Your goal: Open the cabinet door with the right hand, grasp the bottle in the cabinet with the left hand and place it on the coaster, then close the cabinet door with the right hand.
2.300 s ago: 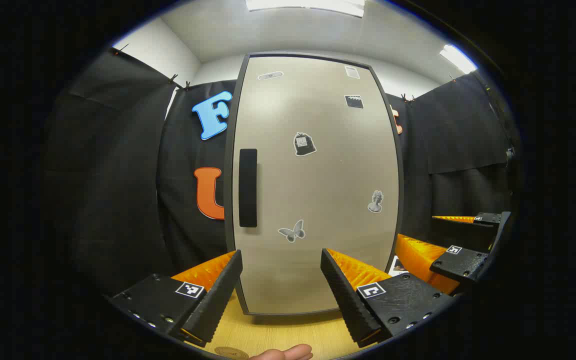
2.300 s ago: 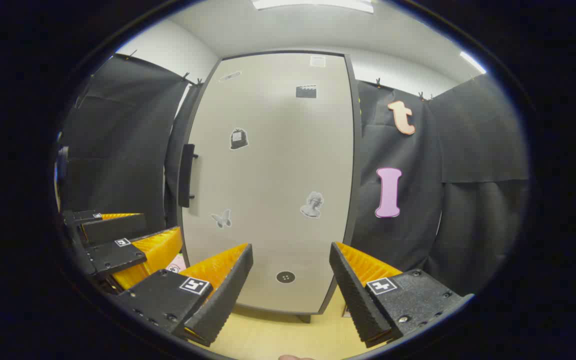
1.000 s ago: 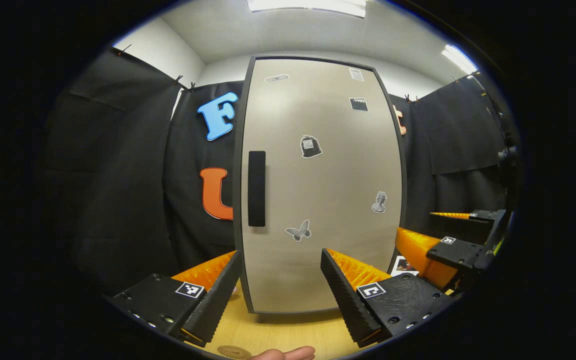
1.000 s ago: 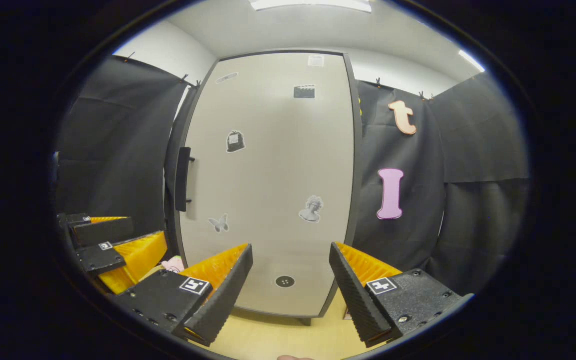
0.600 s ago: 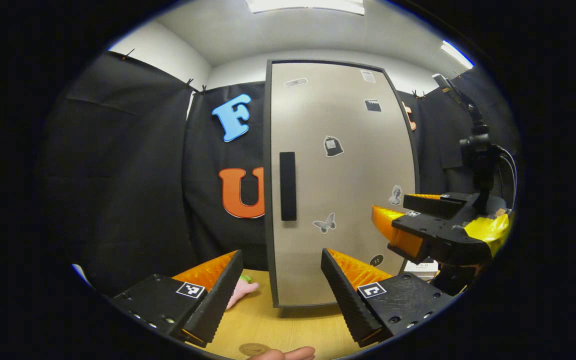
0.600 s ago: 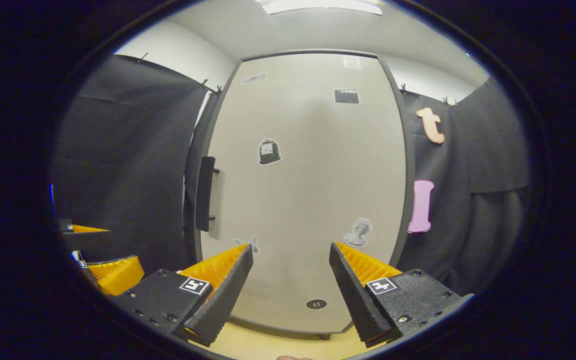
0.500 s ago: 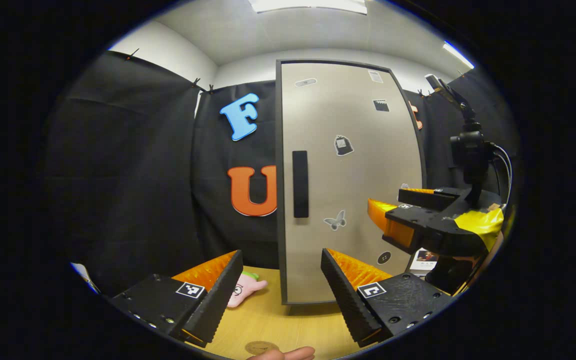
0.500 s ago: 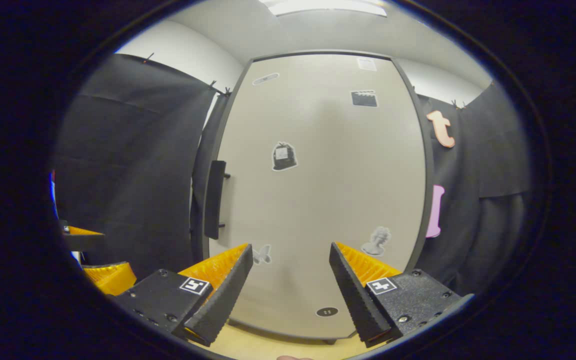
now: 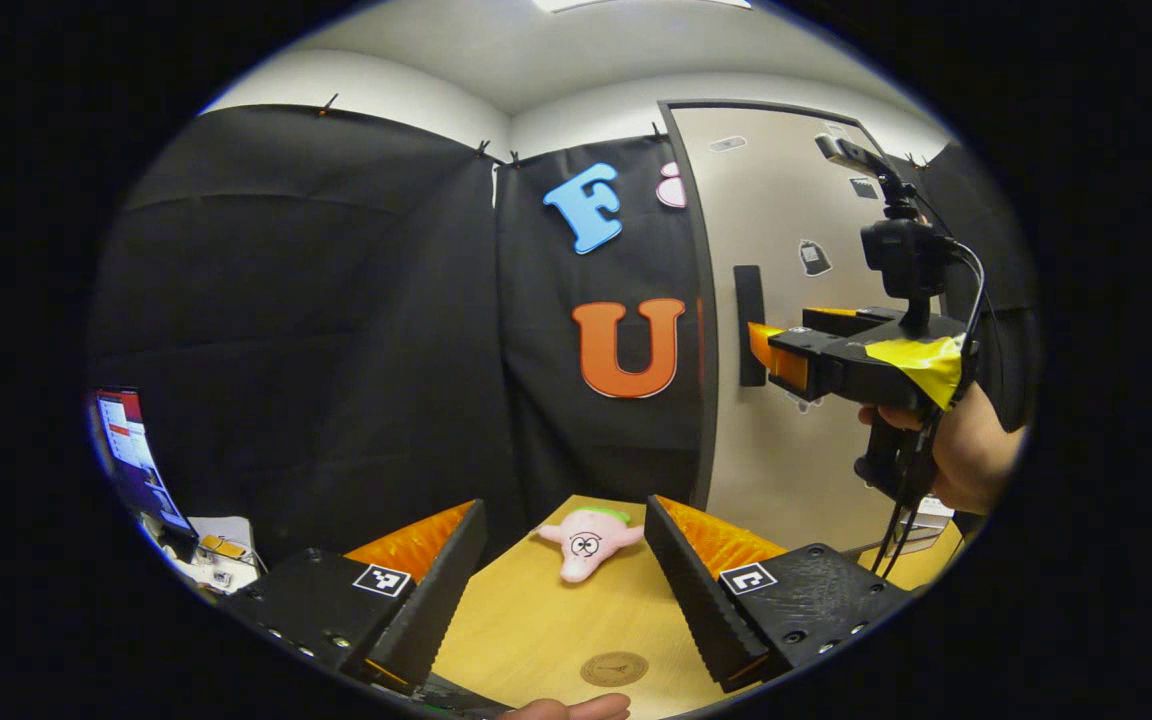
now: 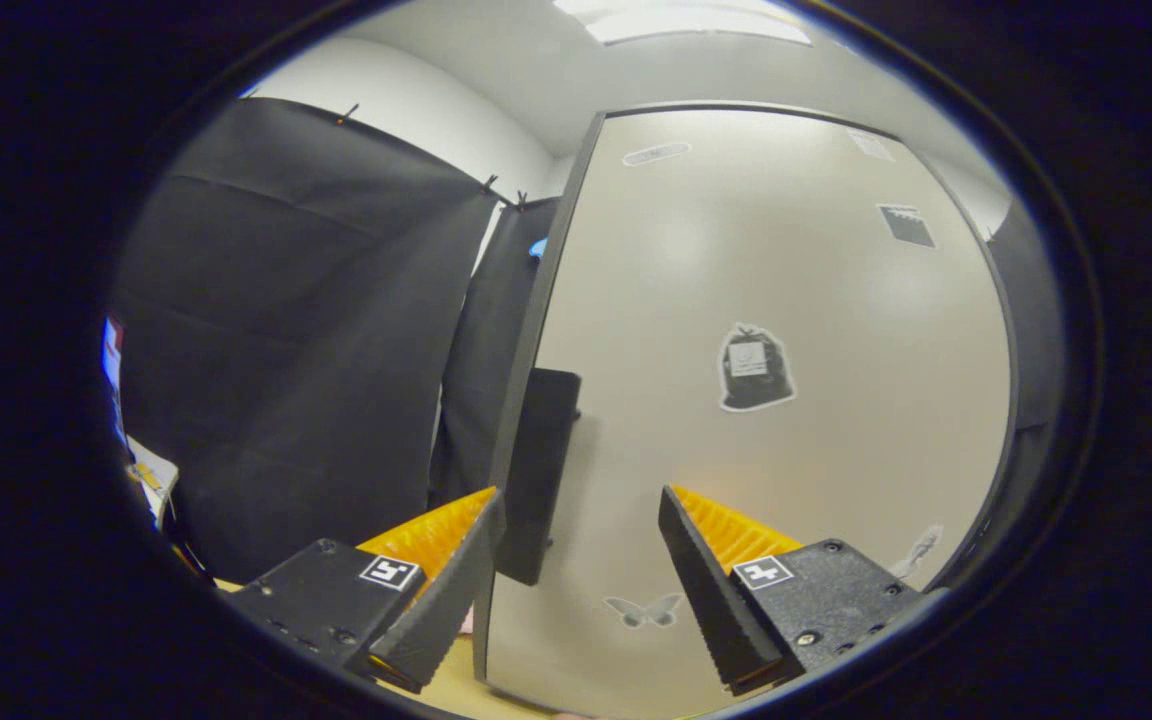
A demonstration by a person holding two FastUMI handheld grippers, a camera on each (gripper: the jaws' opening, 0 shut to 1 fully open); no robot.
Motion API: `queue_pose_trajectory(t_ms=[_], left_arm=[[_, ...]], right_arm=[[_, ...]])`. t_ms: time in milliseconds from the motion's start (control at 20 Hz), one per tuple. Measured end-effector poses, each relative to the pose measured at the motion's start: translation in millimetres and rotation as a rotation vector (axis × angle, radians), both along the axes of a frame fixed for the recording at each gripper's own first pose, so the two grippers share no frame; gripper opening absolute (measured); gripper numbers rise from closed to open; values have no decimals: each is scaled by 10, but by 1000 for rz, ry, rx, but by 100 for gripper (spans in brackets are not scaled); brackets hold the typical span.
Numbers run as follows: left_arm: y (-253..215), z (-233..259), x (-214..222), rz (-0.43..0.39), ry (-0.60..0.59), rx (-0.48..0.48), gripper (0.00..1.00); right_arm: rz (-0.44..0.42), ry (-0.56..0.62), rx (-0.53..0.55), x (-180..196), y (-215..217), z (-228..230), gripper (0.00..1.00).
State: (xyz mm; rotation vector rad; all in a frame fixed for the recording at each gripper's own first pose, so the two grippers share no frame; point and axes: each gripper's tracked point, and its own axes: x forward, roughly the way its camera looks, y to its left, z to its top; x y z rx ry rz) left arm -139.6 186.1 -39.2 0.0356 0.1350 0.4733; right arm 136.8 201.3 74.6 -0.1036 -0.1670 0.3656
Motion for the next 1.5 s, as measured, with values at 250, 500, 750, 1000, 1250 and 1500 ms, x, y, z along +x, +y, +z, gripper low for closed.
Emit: queue_pose_trajectory(t_ms=[250,500,750,1000,1250,1500], left_arm=[[244,-127,-162,87,28,-28,96],[278,-200,-208,93,44,-43,96],[210,-206,-185,38,28,-46,96],[141,-193,-189,-25,3,-54,96],[-50,-248,-124,-101,-5,-108,100],[-384,-297,112,-238,-12,-120,95]], right_arm=[[13,54,-68,76,369,-211,84],[14,126,-19,104,282,-216,37],[40,187,-18,10,290,-223,26],[105,216,6,-293,289,-211,25],[163,244,-15,-642,274,-190,25],[144,267,-15,-815,176,-195,25]])
